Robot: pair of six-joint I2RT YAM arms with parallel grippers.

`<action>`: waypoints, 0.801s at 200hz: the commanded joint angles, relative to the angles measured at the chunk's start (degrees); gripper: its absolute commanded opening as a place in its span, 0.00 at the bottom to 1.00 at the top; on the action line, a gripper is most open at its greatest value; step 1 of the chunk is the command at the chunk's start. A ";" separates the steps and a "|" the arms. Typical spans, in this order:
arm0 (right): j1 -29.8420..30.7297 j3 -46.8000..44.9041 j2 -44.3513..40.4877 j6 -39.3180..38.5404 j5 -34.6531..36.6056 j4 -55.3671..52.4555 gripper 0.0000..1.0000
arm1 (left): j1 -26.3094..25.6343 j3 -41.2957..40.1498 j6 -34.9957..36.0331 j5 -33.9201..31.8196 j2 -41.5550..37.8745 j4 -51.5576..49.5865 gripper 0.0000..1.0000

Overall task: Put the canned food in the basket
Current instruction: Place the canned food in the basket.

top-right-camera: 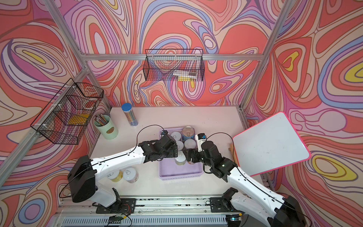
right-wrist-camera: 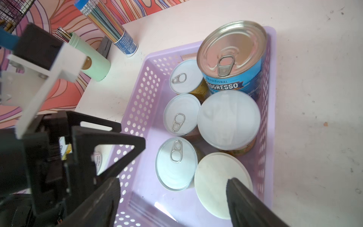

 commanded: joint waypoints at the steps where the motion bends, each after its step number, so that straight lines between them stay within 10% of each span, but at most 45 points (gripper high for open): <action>1: 0.26 2.26 2.69 0.09 -1.60 5.09 0.86 | 1.68 -2.47 -0.83 -2.37 -4.38 -3.66 0.91; 160: 20.16 18.67 30.36 -4.06 0.98 17.37 0.85 | 7.73 -9.73 -9.50 -12.21 -25.58 -35.61 0.99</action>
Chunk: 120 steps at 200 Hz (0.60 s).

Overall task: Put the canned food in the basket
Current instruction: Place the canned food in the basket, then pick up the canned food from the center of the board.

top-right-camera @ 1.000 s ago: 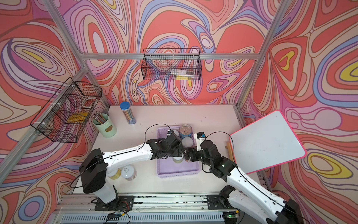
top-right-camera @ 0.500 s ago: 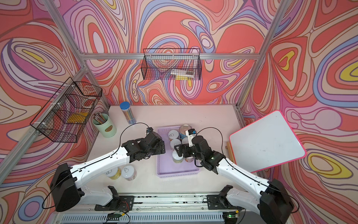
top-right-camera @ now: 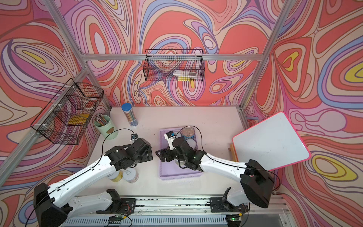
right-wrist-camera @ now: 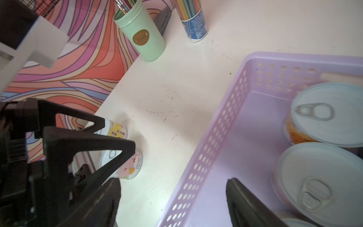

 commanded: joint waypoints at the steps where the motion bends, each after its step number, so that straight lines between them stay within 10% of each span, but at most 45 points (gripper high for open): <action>1: 2.37 2.16 1.97 -1.25 1.13 1.89 0.85 | 0.39 -1.46 -4.54 -3.57 -2.56 -10.86 0.99; 120: 7.35 0.12 -0.45 -6.32 1.47 4.29 0.86 | 8.30 -12.43 -10.69 8.00 -11.39 -11.81 0.99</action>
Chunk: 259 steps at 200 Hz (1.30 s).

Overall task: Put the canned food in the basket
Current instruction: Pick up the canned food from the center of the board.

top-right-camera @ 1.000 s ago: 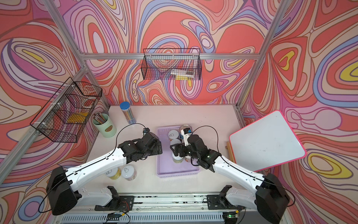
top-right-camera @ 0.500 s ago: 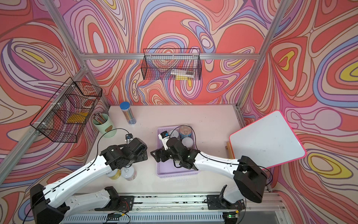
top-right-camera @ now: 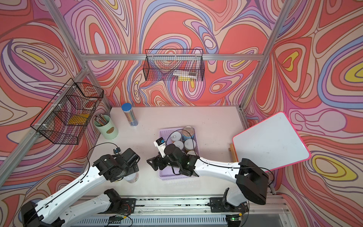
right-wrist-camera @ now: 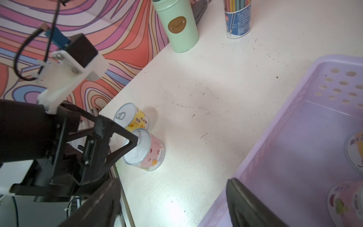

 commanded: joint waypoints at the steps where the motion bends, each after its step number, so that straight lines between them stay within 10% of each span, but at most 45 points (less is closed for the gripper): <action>1: 0.36 -0.47 -1.76 -2.66 0.60 0.33 0.86 | 2.01 -1.67 -0.06 3.93 -0.33 1.80 0.99; 259: 0.37 -0.57 -2.60 -5.32 1.40 0.78 0.86 | 12.82 -8.96 7.13 12.04 8.84 15.63 0.87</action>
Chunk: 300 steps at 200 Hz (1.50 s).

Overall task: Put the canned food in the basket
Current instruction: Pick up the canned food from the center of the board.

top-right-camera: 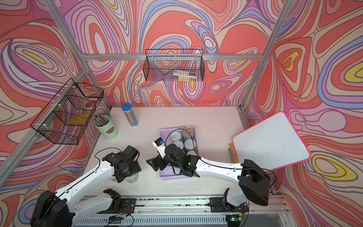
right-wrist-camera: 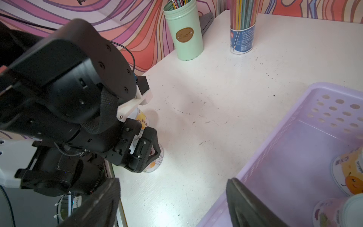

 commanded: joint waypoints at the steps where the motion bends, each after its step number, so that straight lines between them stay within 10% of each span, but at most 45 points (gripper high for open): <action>1: 0.21 -0.55 -1.64 -0.42 0.72 0.49 0.86 | 0.49 -0.39 0.70 0.18 0.11 0.56 0.87; 300: 0.12 1.98 -4.84 -1.64 5.80 -2.80 0.86 | 0.48 15.47 12.32 2.16 -1.79 -5.04 0.71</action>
